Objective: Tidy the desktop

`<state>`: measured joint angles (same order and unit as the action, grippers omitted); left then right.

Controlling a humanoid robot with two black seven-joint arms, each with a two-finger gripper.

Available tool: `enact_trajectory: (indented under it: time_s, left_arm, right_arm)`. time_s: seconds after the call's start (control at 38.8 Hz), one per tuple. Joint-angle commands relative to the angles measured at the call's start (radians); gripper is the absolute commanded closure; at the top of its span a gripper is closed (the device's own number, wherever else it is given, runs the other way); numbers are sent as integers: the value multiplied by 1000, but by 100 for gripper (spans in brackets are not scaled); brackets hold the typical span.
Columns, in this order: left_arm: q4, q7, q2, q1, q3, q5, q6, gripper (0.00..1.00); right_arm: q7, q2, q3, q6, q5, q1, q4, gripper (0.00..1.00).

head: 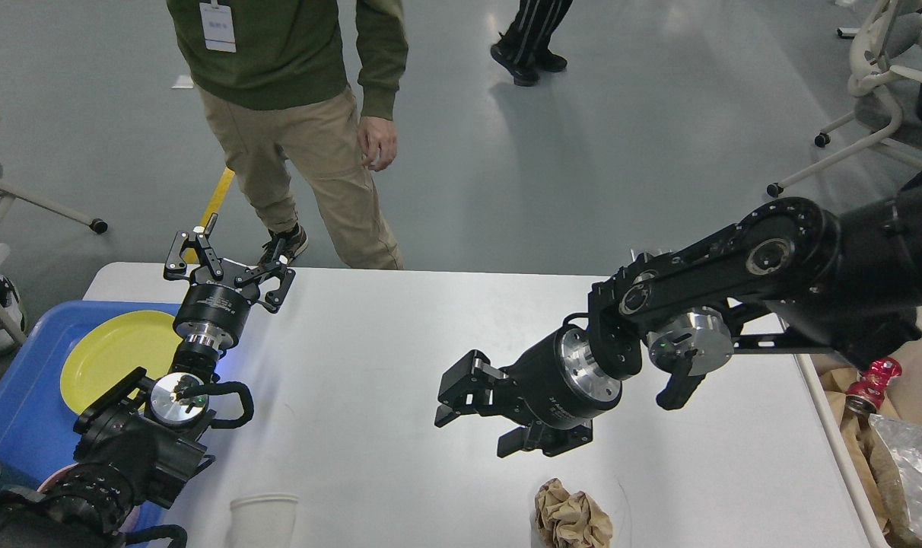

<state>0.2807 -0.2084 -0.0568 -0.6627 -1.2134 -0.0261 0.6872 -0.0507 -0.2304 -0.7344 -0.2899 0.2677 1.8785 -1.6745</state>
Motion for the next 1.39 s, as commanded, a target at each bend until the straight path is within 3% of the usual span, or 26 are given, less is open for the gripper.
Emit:
enact_trajectory:
  time_s: [0.0, 0.23, 0.57, 0.72, 0.95, 0.98, 1.03, 1.16, 1.19, 1.21, 1.24, 1.37]
  left_arm:
    - [0, 0, 0, 0, 0, 0, 0, 4]
    - [0, 0, 0, 0, 0, 0, 5, 4]
    - [-2, 0, 0, 0, 0, 0, 5, 4]
    - [-2, 0, 0, 0, 0, 0, 5, 4]
    - [-2, 0, 0, 0, 0, 0, 5, 4]
    - [0, 0, 0, 0, 0, 0, 5, 4]
    - [-2, 0, 0, 0, 0, 0, 5, 4]
    - [-2, 0, 0, 0, 0, 0, 5, 4]
    - [0, 0, 0, 0, 0, 0, 5, 4]
    - [-2, 0, 0, 0, 0, 0, 5, 4]
    - [-2, 0, 0, 0, 0, 0, 5, 4]
    - [0, 0, 0, 0, 0, 0, 5, 4]
  right_arm:
    - [0, 0, -83, -28, -15, -13, -1, 0]
    - [-1, 11, -169, 8, -142, -154, 28, 0]
    - [0, 43, -172, 189, -147, -403, 174, 0]
    - [0, 86, -172, 204, -147, -515, 280, 0]
    - [6, 111, -168, 253, -151, -587, 297, 2]
    - [8, 114, -168, 271, -154, -590, 295, 10]
    - [11, 127, -169, 313, -159, -604, 298, 42]
    - [12, 146, -175, 373, -199, -598, 253, 55]
    - [12, 144, -175, 368, -226, -584, 236, 78]
    - [12, 144, -175, 367, -234, -576, 231, 93]
    - [12, 144, -175, 365, -239, -569, 226, 100]
    - [11, 141, -172, 374, -242, -529, 197, 100]
